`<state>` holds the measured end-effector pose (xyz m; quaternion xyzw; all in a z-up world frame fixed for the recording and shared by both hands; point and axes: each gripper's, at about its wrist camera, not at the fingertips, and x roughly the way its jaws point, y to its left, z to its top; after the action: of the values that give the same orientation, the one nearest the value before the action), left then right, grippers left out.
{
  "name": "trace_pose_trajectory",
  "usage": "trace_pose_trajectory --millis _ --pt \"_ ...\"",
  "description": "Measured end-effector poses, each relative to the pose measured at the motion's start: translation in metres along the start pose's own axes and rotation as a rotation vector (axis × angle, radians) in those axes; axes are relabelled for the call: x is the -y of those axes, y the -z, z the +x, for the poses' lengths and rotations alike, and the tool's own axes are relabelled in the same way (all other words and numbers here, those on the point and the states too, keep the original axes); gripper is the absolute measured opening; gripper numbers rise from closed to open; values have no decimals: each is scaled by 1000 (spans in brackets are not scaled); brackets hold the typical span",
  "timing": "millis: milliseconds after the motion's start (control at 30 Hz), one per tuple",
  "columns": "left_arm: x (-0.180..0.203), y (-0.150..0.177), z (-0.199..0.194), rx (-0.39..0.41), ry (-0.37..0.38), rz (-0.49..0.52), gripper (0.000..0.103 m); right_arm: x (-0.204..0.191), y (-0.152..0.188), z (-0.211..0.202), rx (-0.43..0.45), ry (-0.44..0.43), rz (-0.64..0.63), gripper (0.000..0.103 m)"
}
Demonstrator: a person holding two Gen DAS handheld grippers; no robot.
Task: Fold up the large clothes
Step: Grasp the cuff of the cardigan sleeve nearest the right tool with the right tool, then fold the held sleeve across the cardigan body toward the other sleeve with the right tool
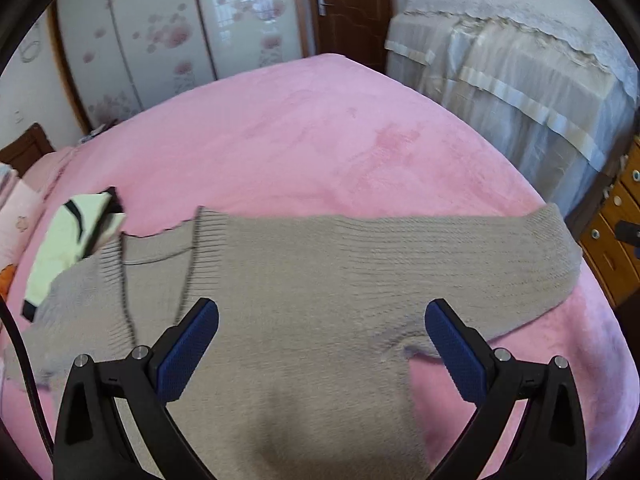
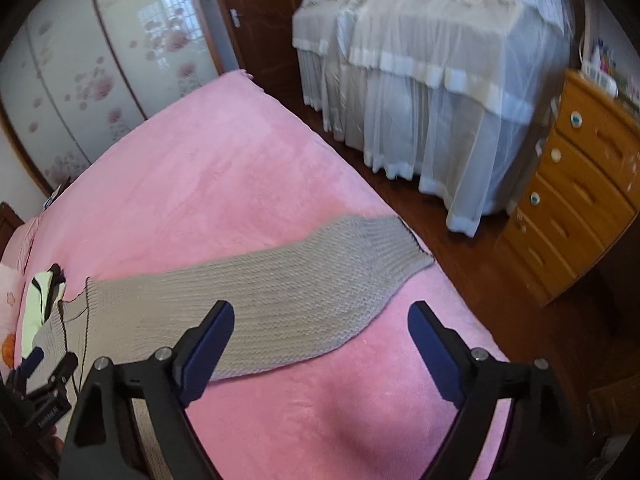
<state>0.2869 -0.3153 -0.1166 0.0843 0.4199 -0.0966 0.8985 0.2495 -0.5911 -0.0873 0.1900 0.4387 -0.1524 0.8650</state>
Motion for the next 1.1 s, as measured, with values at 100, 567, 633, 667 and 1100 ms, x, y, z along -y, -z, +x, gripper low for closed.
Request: trace_pose_trajectory --millis 100,567,633,667,1100 --pt "17 3 19 4 10 15 103 17 2 31 -47 -16 61 84" --pt "21 22 73 -131 130 -98 103 49 21 122 -155 -29 259 60" --pt "15 23 74 -137 136 -111 103 44 20 122 -139 -39 246 36" --pt "12 24 73 -138 136 -112 103 42 19 121 -128 -44 241 29" --pt "-93 40 17 -95 27 -208 103 -143 29 -30 200 -347 -185 13"
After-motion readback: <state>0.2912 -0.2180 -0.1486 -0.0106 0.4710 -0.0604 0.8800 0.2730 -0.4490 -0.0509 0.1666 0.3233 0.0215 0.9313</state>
